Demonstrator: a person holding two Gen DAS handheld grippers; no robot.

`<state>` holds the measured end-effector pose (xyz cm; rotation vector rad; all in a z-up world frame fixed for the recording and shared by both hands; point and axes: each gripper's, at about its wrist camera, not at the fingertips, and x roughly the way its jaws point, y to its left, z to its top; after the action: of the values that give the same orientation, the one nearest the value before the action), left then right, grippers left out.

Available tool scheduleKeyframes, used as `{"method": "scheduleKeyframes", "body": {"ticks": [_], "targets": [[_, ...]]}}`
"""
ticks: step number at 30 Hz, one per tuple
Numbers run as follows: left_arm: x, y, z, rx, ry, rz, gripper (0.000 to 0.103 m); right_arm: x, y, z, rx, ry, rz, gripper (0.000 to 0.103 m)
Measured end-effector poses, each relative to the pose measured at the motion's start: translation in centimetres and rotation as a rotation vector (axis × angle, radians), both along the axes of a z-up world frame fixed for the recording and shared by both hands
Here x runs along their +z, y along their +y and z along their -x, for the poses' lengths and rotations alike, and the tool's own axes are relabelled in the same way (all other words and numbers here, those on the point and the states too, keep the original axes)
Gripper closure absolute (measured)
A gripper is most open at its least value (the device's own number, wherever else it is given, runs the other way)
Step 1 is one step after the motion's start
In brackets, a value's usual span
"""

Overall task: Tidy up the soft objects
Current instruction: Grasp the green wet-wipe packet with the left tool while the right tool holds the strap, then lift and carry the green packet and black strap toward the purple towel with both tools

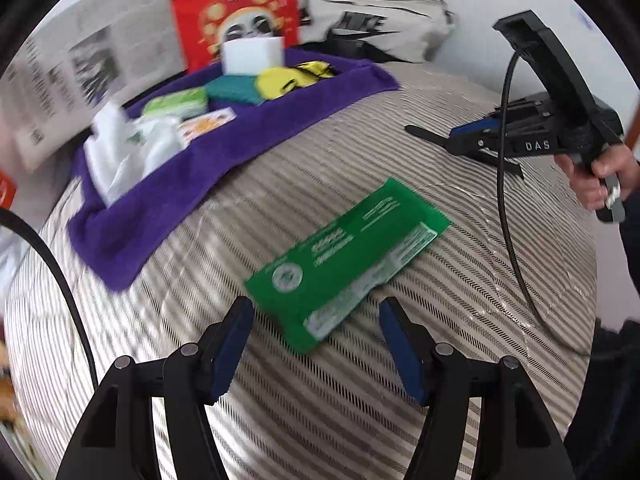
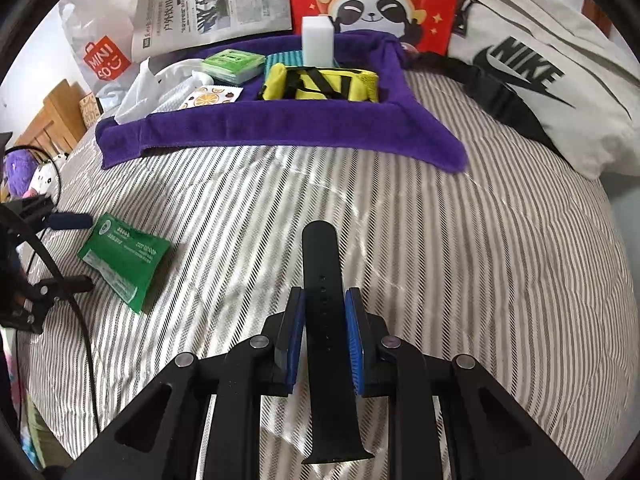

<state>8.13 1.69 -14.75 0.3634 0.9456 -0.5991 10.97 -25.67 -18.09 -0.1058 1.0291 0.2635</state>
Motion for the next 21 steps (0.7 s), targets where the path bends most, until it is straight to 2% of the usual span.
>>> {"method": "scheduleKeyframes", "body": {"ticks": [5, 8, 13, 16, 20, 21], "targets": [[-0.2, -1.7, -1.0, -0.151, -0.053, -0.047, 0.035, 0.0, -0.3, 0.3, 0.001, -0.001, -0.018, 0.082], [-0.2, -2.8, -1.8, -0.227, -0.049, -0.067, 0.029, 0.0, -0.6, 0.3, 0.008, -0.008, -0.038, 0.082], [-0.2, -3.8, -3.1, -0.270, -0.031, -0.059, 0.027, 0.0, -1.8, 0.2, 0.003, 0.002, -0.118, 0.082], [-0.3, -4.2, -3.6, -0.255, -0.001, -0.022, 0.045, 0.0, -1.7, 0.2, 0.003, -0.002, -0.115, 0.082], [-0.3, -4.7, -2.6, -0.236, -0.024, 0.001, 0.070, -0.1, -1.1, 0.2, 0.005, -0.012, -0.077, 0.082], [-0.2, -4.7, -2.4, -0.226, -0.031, -0.003, 0.071, -0.1, -1.0, 0.2, 0.005, -0.014, -0.068, 0.082]]}}
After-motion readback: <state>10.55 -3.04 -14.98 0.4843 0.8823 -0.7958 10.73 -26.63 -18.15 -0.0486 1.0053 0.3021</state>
